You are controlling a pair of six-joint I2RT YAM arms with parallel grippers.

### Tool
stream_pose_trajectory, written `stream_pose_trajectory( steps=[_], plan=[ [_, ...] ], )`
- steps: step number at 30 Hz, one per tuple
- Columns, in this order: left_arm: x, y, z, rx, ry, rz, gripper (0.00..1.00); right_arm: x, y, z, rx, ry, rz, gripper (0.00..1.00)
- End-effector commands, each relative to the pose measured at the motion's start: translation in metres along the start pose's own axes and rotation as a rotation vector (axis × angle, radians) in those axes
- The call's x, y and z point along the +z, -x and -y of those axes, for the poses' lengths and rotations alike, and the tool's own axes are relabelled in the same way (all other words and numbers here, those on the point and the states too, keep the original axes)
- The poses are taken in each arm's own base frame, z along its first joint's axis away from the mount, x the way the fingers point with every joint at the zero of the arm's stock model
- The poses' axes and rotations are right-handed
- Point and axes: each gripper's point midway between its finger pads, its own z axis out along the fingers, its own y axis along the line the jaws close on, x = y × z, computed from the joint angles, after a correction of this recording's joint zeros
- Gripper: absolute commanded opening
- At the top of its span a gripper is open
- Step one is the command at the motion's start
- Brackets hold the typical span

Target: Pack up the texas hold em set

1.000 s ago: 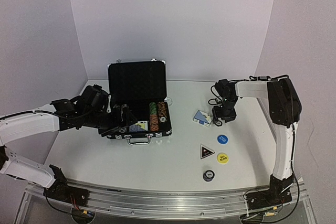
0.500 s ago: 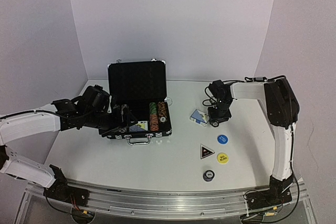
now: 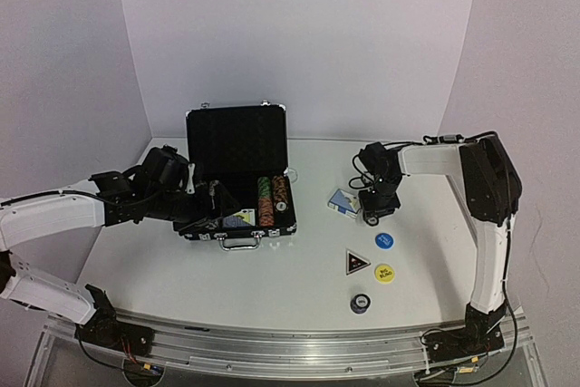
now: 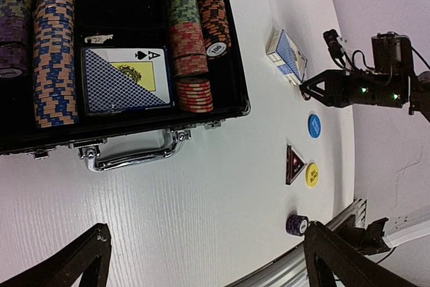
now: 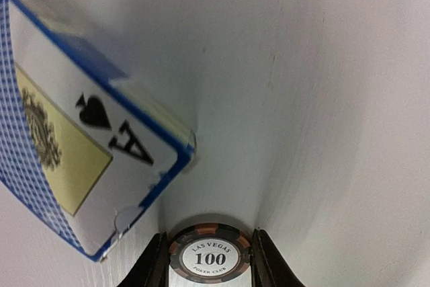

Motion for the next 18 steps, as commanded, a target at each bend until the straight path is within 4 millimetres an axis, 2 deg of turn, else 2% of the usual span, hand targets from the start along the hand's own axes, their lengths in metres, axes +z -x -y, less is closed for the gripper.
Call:
stream_pose_trajectory(
  steps=[1,7,9,10,12,15,18],
  plan=[
    [0.007,0.001,0.007,0.015,-0.040,0.001,1.00,-0.036,-0.016,-0.013,-0.035,0.035,0.007,0.34],
    [0.014,0.000,0.013,0.018,-0.064,-0.018,1.00,-0.061,-0.034,-0.035,-0.095,0.084,0.032,0.35],
    [0.018,0.000,0.015,0.023,-0.066,-0.027,1.00,-0.063,-0.037,-0.031,-0.091,0.067,0.037,0.45],
    [0.020,0.000,0.016,0.026,-0.069,-0.031,1.00,-0.062,-0.036,-0.025,-0.090,0.035,0.043,0.51],
    [0.023,0.000,0.017,0.031,-0.069,-0.040,1.00,-0.057,-0.036,-0.015,-0.087,-0.017,0.041,0.57],
    [0.027,-0.002,0.016,0.033,-0.065,-0.056,1.00,-0.044,-0.036,-0.007,-0.066,-0.032,0.006,0.63],
    [0.028,-0.004,0.017,0.033,-0.069,-0.065,1.00,-0.029,-0.035,-0.005,-0.040,-0.014,-0.035,0.64]
  ],
)
